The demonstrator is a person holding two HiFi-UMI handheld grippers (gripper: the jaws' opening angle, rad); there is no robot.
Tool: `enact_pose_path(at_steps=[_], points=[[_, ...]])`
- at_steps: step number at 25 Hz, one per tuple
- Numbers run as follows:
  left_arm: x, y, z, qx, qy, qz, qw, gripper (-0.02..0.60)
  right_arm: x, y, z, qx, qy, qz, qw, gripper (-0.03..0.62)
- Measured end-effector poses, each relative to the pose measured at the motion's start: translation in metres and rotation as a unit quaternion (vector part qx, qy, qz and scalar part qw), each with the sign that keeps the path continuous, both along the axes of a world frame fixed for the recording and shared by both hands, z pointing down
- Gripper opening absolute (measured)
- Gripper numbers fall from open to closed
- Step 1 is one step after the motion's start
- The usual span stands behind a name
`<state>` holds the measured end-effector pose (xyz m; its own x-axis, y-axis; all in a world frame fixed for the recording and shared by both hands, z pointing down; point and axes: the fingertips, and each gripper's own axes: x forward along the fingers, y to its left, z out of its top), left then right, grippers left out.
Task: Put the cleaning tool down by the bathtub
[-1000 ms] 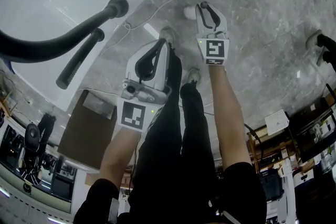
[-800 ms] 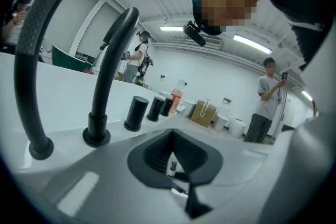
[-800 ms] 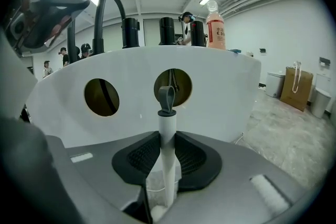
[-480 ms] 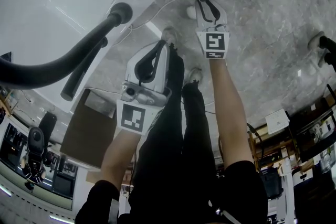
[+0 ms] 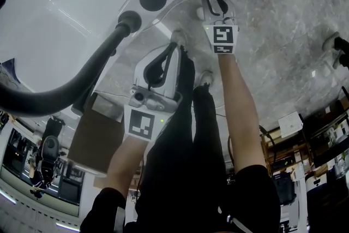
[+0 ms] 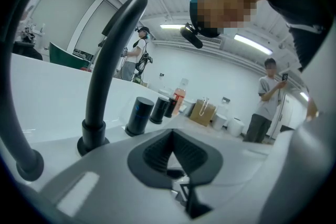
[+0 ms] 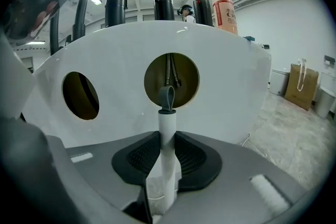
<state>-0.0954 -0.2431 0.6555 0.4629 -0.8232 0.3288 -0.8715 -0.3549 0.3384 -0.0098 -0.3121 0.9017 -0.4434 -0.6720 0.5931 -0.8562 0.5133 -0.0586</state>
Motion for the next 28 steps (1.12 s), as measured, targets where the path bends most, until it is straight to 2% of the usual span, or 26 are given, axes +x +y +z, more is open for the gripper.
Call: enact_pose_path(at_steps=[28], points=[[-0.011,-0.012,0.021,-0.018,0.006,0.008,0.9998,0.006,-0.020,-0.039,0.025,-0.011,-0.006,-0.008,1.000,0.091]])
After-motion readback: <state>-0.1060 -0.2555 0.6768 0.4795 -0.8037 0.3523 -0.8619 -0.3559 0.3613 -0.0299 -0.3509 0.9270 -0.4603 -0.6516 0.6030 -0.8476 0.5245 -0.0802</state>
